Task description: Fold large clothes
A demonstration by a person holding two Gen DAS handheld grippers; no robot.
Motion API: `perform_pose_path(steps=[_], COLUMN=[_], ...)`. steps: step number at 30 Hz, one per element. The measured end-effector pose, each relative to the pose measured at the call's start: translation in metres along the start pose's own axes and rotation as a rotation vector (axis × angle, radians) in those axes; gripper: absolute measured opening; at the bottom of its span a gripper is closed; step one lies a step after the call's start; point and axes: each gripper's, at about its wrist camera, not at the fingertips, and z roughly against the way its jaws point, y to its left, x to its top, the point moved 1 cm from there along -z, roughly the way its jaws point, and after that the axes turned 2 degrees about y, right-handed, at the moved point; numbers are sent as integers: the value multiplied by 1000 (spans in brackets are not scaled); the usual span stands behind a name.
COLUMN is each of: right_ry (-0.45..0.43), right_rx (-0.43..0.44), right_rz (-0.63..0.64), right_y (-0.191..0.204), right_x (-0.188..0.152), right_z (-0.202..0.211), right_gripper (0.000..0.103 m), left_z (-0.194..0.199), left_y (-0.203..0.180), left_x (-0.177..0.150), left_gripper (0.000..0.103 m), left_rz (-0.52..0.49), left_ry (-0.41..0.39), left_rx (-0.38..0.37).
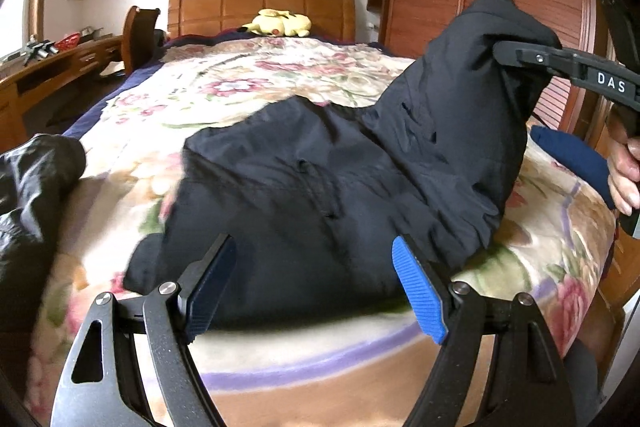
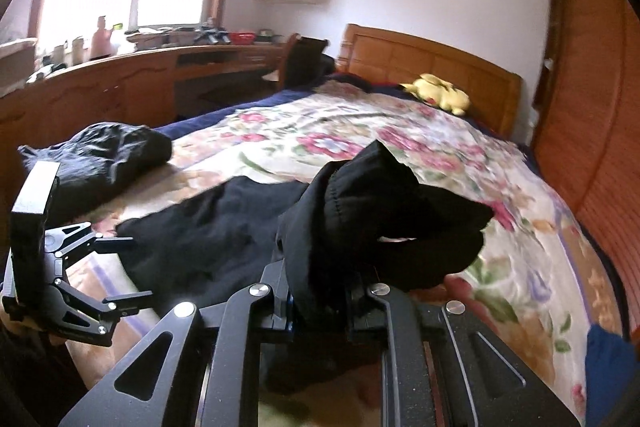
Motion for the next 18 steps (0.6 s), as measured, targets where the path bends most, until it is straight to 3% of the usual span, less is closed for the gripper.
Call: perform_pose_path(steps=[13, 18], right_ry=[-3, 79], right_rx=[159, 236], right_rz=[152, 189], right_y=[67, 82], right_x=[32, 25], right_z=[-49, -80], right_gripper=[17, 17], left_z=[28, 37], left_y=[58, 80], left_x=[-11, -18], left_gripper=[81, 81], left_rz=[75, 112], left_ry=[-30, -31], left_rx=[66, 103])
